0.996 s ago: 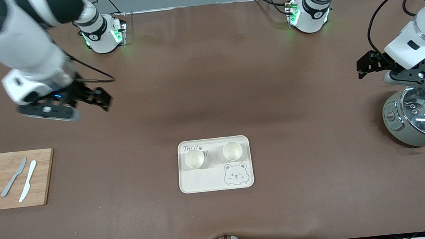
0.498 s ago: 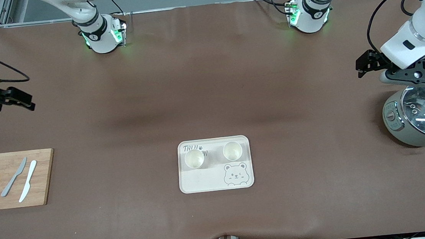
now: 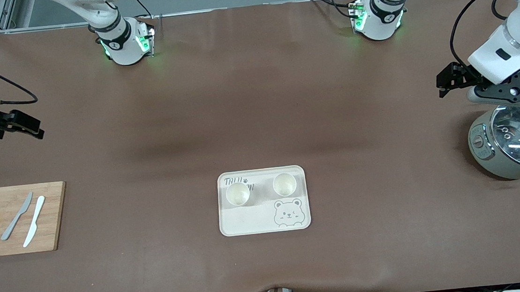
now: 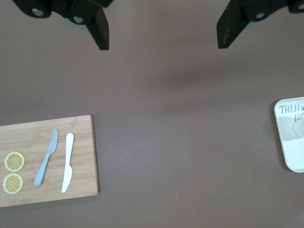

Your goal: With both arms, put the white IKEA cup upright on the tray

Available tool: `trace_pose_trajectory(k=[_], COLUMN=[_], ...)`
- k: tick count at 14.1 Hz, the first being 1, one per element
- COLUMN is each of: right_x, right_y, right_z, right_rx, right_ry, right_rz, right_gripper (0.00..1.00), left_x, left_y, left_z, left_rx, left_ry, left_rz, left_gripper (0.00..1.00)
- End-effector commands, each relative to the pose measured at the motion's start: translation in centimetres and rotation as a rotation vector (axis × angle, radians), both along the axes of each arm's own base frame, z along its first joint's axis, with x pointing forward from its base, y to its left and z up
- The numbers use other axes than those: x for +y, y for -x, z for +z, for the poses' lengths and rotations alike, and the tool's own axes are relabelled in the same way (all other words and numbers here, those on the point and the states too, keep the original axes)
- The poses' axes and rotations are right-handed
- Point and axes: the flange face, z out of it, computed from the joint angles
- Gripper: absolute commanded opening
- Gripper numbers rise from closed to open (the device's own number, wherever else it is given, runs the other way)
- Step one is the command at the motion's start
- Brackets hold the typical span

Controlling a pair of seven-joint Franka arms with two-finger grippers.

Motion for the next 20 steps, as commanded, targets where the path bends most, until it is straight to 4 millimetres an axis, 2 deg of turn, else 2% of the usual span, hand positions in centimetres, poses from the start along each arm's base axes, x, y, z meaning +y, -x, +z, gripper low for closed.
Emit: trace_pose_trajectory(k=[1, 3, 5, 6, 10, 16, 18, 20], right_x=[0.6, -0.7, -4.3, -5.9, -6.7, -5.8, -6.4, -5.7], right_y=[1.0, 1.3, 1.3, 1.2, 1.8, 1.7, 1.6, 1.7], right_z=[0.8, 1.6, 2.1, 3.2, 4.5, 4.3, 4.3, 4.4], right_rx=[-0.015, -0.025, -0.035, -0.052, -0.035, -0.03, -0.04, -0.031], right_ry=[-0.004, 0.002, 0.008, 0.008, 0.044, 0.042, 0.032, 0.031], right_rz=[-0.025, -0.033, -0.059, -0.025, -0.019, -0.013, -0.026, -0.015], right_gripper=[1.0, 1.0, 1.0, 1.0, 1.0, 1.0, 1.0, 1.0], left_x=[0.2, 0.2, 0.1, 0.2, 0.2, 0.1, 0.1, 0.1], left_y=[0.0, 0.0, 0.0, 0.0, -0.1, -0.1, -0.2, -0.2], left_z=[0.5, 0.5, 0.4, 0.4, 0.3, 0.2, 0.1, 0.0], left_rx=[-0.012, -0.012, -0.012, -0.01, -0.009, -0.007, -0.006, -0.004], left_ry=[0.02, 0.021, 0.023, 0.023, 0.023, 0.019, 0.015, 0.015], left_rz=[0.008, 0.013, 0.014, 0.016, 0.016, 0.026, 0.024, 0.024], left_gripper=[1.0, 1.0, 1.0, 1.0, 1.0, 1.0, 1.0, 1.0])
